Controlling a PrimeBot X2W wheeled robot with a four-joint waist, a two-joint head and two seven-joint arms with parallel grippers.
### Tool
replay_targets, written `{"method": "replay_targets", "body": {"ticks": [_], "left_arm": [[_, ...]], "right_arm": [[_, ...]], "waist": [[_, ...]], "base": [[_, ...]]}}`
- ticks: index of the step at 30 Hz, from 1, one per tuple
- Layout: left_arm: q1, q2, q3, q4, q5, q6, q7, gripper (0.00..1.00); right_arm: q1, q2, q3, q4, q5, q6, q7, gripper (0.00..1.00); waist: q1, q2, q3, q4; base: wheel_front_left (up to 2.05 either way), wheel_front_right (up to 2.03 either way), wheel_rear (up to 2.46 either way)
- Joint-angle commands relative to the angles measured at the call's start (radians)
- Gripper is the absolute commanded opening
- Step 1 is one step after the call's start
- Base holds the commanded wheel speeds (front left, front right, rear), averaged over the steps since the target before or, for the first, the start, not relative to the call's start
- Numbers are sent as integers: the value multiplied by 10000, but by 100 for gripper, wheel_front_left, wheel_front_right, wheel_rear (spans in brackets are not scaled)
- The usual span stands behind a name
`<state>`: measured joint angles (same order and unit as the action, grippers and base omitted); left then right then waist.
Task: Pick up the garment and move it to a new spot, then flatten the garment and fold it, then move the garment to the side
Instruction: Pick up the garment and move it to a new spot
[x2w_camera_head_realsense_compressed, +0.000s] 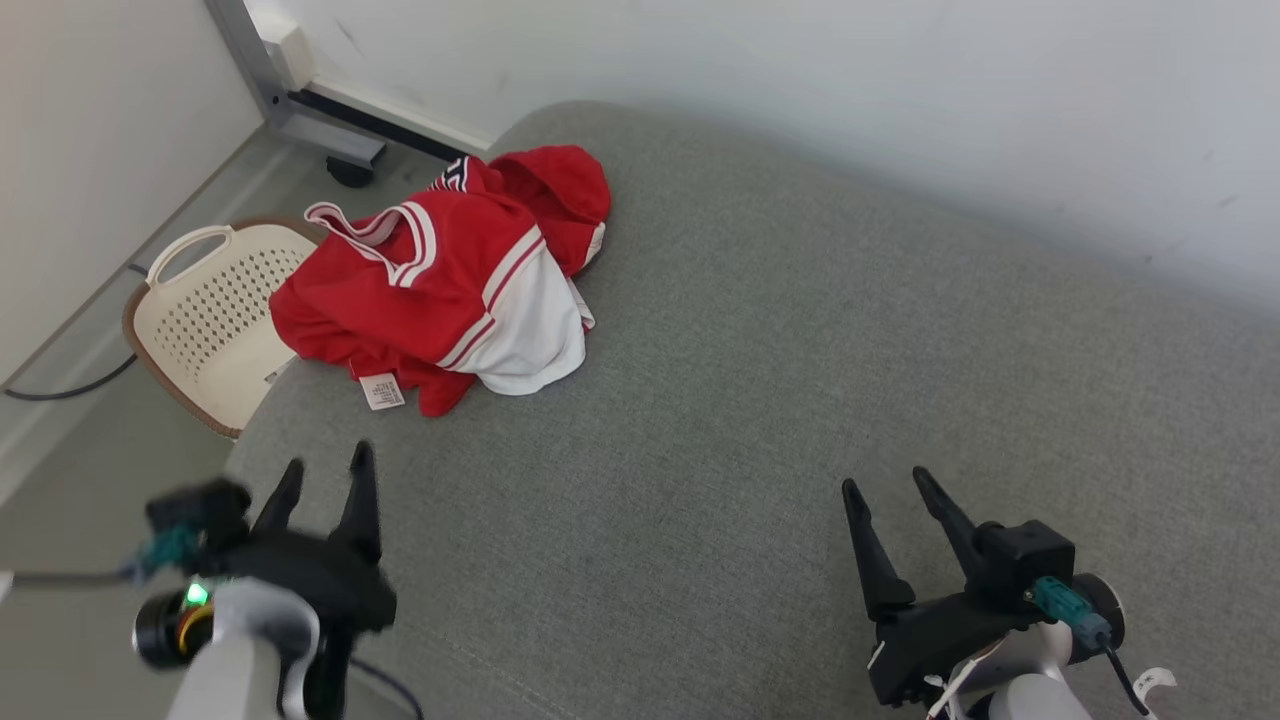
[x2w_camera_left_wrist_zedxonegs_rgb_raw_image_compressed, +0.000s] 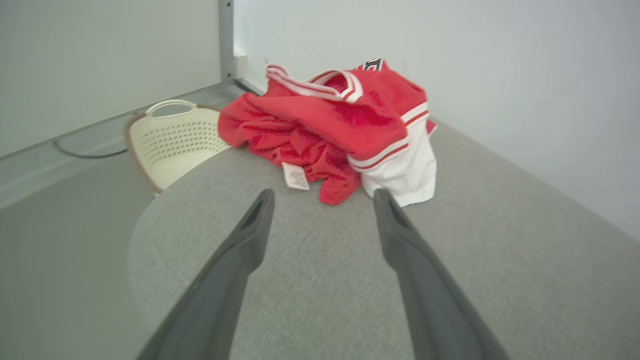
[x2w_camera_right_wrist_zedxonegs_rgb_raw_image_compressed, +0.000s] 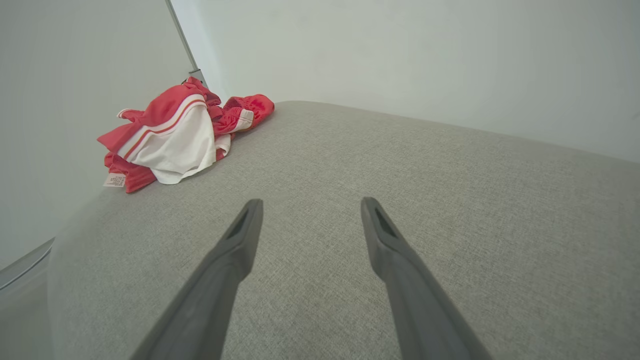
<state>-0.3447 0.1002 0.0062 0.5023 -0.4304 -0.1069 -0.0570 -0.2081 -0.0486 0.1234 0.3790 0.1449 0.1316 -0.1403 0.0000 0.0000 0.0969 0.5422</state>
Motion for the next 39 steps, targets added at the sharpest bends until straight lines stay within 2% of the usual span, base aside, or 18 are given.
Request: {"method": "replay_targets", "body": {"ticks": [1, 7, 13, 18, 23, 25, 28, 29, 30, 31, 32, 39], "left_arm": [[-657, -4, -92, 447, -265, -75, 454, 100], [-3224, 574, -171, 2015, -470, -139, 1577, 100], [-4631, 951, 39, 3204, -856, -44, 2281, 100], [-5285, 1329, 295, 3834, -984, 287, 2422, 100], [-5700, 1593, 494, 4316, -1114, 473, 2484, 100], [-5840, 1742, 468, 4470, -973, 659, 2388, 100], [-5858, 1858, 462, 4767, -772, 1185, 2065, 100], [-5875, 1846, 480, 4848, -768, 1282, 1979, 79], [-5892, 1864, 428, 4892, -704, 1325, 1936, 18], [-5892, 1864, 428, 4892, -704, 1325, 1936, 18], [-5890, 1898, 384, 4949, -686, 1331, 1875, 0], [-5969, 2175, 67, 5217, -429, 1264, 1629, 0]], "right_arm": [[67, -31, -95, -220, -199, -17, 99, 100], [168, -34, -271, -1542, -833, -17, 850, 100], [216, -29, -330, -2742, -1311, -17, 1518, 100], [421, -28, -491, -3459, -1408, -17, 1752, 100], [409, -25, -584, -3921, -1537, -17, 1865, 100], [401, -25, -595, -4037, -1522, -17, 1874, 100], [418, -23, -580, -4109, -1401, -17, 1835, 100], [415, -23, -553, -4114, -1372, -17, 1824, 100], [409, -25, -556, -4109, -1342, -17, 1796, 100], [409, -25, -556, -4109, -1342, -17, 1796, 100], [382, -26, -568, -4080, -1325, -17, 1762, 100], [300, -23, -341, -3348, -755, -17, 1346, 100]], "waist": [[0, 0, 328, -44], [0, 0, 1337, -906], [0, 0, 2240, -1956], [0, 0, 2792, -2636], [0, 0, 3263, -2984], [0, 0, 3422, -3069], [0, 0, 3508, -3119], [0, 0, 3511, -3133], [0, 0, 3497, -3139], [0, 0, 3497, -3139], [0, 0, 3459, -3140], [0, 0, 2422, -3075]], "base": [[0, 0, 0], [0, 0, 0], [0, 0, 0], [0, 0, 0], [0, 0, 0], [0, 0, 0], [0, 0, 0], [0, 0, 0], [0, 0, 0], [0, 0, 0], [0, 0, 0], [0, 0, 0]]}}
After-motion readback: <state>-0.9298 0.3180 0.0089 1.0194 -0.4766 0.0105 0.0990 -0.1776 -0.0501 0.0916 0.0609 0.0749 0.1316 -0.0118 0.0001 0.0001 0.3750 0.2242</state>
